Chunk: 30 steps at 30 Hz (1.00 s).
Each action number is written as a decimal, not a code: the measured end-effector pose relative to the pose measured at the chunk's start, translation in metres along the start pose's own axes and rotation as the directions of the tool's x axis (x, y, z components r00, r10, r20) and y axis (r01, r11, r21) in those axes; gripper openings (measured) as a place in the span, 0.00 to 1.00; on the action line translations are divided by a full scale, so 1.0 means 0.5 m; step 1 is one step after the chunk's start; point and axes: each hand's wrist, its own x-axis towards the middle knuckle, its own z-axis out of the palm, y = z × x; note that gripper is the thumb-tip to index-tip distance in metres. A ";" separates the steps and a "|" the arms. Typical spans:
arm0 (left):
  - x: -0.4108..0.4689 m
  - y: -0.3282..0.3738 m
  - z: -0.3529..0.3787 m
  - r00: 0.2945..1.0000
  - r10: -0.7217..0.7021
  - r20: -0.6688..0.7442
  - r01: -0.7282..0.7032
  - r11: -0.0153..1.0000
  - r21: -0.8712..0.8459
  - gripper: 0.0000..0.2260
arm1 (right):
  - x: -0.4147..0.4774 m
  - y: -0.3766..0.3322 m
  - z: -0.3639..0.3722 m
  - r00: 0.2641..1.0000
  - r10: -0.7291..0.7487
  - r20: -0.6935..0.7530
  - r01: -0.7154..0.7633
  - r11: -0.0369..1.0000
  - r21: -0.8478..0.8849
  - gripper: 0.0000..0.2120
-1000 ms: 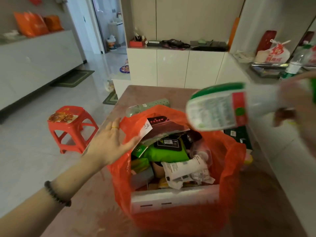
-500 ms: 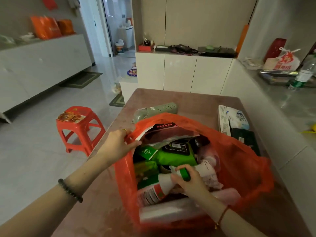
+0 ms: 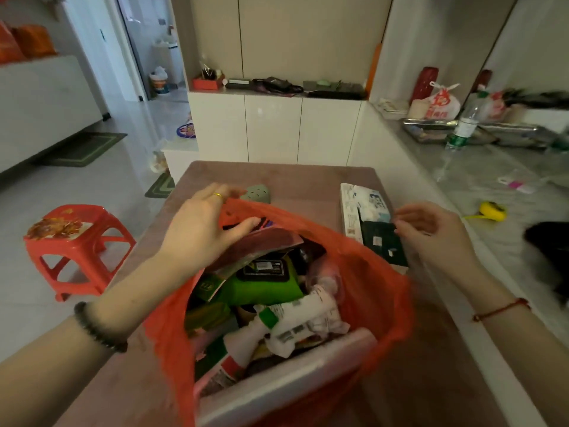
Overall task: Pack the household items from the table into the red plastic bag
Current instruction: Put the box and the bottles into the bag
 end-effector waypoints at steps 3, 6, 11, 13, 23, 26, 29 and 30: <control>0.052 0.073 0.060 0.983 0.170 0.071 -0.167 0.985 -0.045 0.26 | 0.034 0.092 -0.022 0.979 0.204 -0.012 -0.205 0.975 -0.092 0.14; 0.097 0.151 0.147 0.952 0.244 0.183 -0.220 0.965 -0.141 0.27 | 0.038 0.171 -0.005 0.913 0.401 0.074 -0.380 0.902 -0.207 0.29; 0.153 0.230 0.288 0.869 0.193 0.455 -0.086 0.966 -0.244 0.30 | 0.070 0.244 0.062 0.826 0.541 0.160 -0.519 0.840 -0.158 0.44; 0.169 0.245 0.328 0.842 0.166 0.514 -0.014 0.958 -0.287 0.29 | 0.104 0.269 0.094 0.830 0.544 0.120 -0.513 0.830 -0.218 0.46; 0.198 0.207 0.420 0.773 0.041 0.633 0.267 0.884 -0.384 0.31 | 0.215 0.335 0.185 0.756 0.649 0.089 -0.516 0.674 -0.528 0.53; 0.189 0.207 0.400 0.803 -0.021 0.596 0.394 0.769 -0.504 0.31 | 0.228 0.305 0.139 0.840 0.541 0.038 -0.521 0.825 -0.220 0.55; 0.186 0.230 0.348 0.804 -0.054 0.593 0.543 0.474 -0.693 0.30 | 0.198 0.194 0.078 0.966 0.245 -0.079 -0.244 0.970 0.015 0.54; 0.187 0.238 0.330 0.807 -0.049 0.589 0.561 0.377 -0.737 0.31 | 0.180 0.151 0.063 0.986 0.123 -0.110 -0.124 0.992 -0.004 0.52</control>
